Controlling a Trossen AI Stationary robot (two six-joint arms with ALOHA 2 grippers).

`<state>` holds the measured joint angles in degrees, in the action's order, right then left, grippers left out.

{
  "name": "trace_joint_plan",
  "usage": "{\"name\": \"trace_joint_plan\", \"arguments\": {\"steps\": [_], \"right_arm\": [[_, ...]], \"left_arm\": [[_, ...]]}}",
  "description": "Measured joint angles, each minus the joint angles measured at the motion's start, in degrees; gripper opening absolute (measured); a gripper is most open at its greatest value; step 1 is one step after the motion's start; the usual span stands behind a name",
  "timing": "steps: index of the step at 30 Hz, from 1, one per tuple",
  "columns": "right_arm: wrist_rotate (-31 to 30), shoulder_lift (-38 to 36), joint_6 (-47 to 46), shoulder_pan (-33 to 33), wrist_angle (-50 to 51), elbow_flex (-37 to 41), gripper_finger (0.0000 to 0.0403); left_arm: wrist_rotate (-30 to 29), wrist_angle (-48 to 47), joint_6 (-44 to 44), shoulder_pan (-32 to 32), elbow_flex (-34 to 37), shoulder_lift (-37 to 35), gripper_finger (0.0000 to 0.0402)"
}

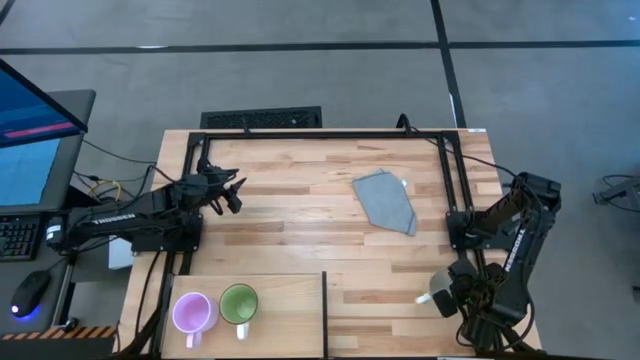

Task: Stack small to large cups/mugs on shelf
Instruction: Put the light green mug on the shelf

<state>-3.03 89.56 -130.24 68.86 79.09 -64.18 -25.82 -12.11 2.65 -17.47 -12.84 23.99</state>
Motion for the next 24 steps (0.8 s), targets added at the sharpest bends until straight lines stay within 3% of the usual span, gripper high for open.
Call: {"name": "trace_joint_plan", "arguments": {"steps": [8,19,24], "right_arm": [[-1.45,-0.32,0.02,0.00,0.28,-0.32,0.0031],[-2.25,-0.24,3.96,-2.20,3.78,-0.20,0.0030],[-6.11,-2.29,8.14,-5.28,5.23,0.09,0.0027]], "left_arm": [[0.00,-0.51,-0.02,-0.02,0.00,0.02,0.0163],[0.00,-0.51,-0.02,0.00,0.00,0.00,0.0163],[0.00,-0.64,-0.02,-0.01,0.00,0.00,0.0163]]}}
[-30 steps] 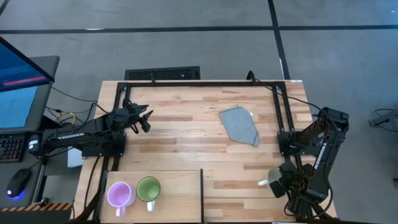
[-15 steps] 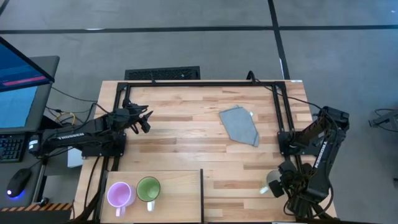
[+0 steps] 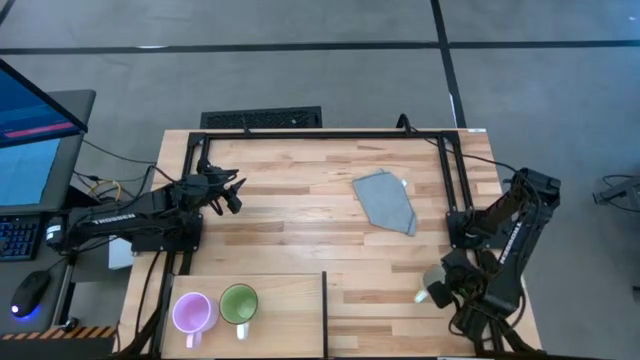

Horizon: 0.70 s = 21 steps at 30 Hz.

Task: Stack small to large cups/mugs on shelf
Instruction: Put the light green mug on the shelf

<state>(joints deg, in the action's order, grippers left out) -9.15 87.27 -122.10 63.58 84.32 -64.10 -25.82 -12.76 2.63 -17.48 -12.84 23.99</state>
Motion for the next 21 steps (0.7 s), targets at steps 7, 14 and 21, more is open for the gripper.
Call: {"name": "trace_joint_plan", "arguments": {"steps": [7,14,21], "right_arm": [[-2.43,-4.43,10.52,-8.01,3.26,0.11,0.0025],[-9.56,-8.93,31.09,-21.34,-0.74,0.09,0.0025],[-11.90,-11.69,55.90,-36.38,-14.09,0.02,0.0025]], "left_arm": [[0.00,-2.54,0.15,0.00,-0.02,0.00,0.0163],[0.00,-3.39,0.22,-0.01,-0.02,0.00,0.0163],[0.00,-3.36,0.22,-0.01,-0.02,0.02,0.0163]]}}
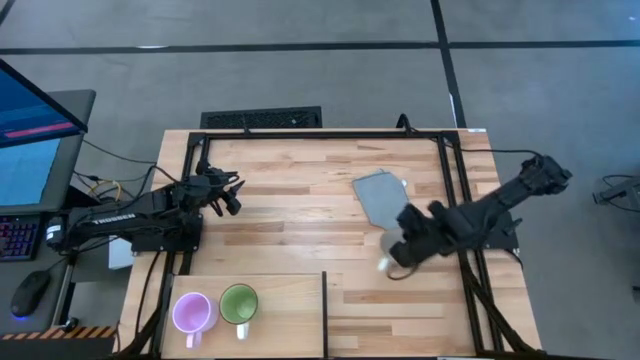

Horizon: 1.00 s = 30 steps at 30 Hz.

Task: Stack small to large cups/mugs on shelf
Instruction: Put the light green mug on the shelf

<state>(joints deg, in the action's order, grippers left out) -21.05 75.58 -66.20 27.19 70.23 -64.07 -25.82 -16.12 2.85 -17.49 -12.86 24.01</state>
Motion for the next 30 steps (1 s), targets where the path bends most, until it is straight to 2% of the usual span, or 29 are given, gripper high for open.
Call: {"name": "trace_joint_plan", "arguments": {"steps": [4,7,13,22,30], "right_arm": [[1.35,-0.18,14.37,-8.12,-10.39,-0.04,0.0025],[4.94,0.69,23.82,-13.14,-17.84,-0.04,0.0025],[11.96,3.73,38.04,-19.66,-28.18,-0.17,0.0025],[12.65,14.20,54.01,-23.93,-29.03,-10.78,0.0025],[19.73,25.17,61.28,-26.86,-25.07,-23.34,0.0025]], "left_arm": [[0.00,0.04,0.00,0.00,0.00,-0.01,0.0163],[0.00,0.04,0.00,0.00,0.00,-0.01,0.0163],[0.01,0.06,0.00,0.00,0.00,-0.02,0.0163],[0.00,0.07,0.00,0.00,0.00,-0.02,0.0163],[0.00,0.00,0.00,0.02,0.00,0.00,0.0163]]}}
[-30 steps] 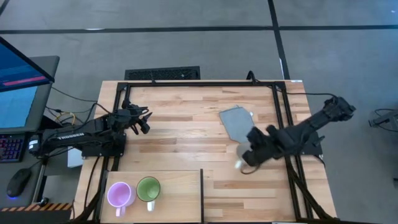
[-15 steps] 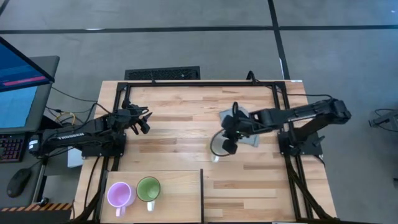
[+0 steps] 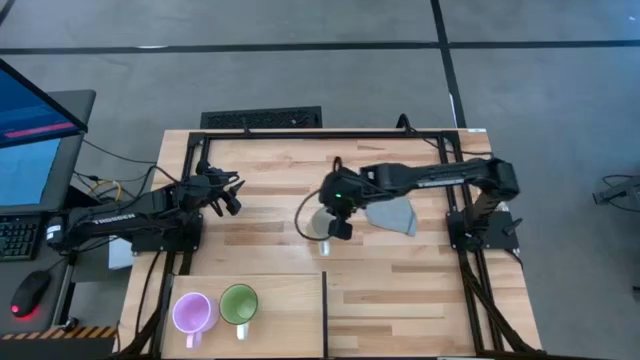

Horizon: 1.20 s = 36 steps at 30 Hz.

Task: Stack small to large cups/mugs on shelf
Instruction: Put the light green mug on the shelf

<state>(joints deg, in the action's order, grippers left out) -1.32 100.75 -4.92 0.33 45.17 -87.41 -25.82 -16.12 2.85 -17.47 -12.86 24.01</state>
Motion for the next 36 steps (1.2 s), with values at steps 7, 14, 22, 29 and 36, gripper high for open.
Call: {"name": "trace_joint_plan", "arguments": {"steps": [7,14,22,29,36], "right_arm": [[2.59,7.72,1.98,-1.24,4.52,-9.35,0.0025],[6.51,14.34,4.00,-1.96,6.34,-16.34,0.0025],[7.50,20.10,5.43,-1.86,8.11,-19.97,0.0025],[7.47,20.72,5.54,-1.89,7.79,-20.31,0.0025],[7.52,20.68,5.52,-1.87,7.98,-20.31,0.0025]], "left_arm": [[0.02,-0.35,0.00,0.02,0.00,-0.02,0.0163],[0.02,-1.87,1.37,0.02,0.00,-0.02,0.0163],[0.02,-2.56,1.49,0.02,0.00,-0.02,0.0163],[0.02,-2.54,1.49,0.02,0.00,-0.02,0.0163],[0.02,-2.51,1.49,0.02,0.00,-0.01,0.0163]]}}
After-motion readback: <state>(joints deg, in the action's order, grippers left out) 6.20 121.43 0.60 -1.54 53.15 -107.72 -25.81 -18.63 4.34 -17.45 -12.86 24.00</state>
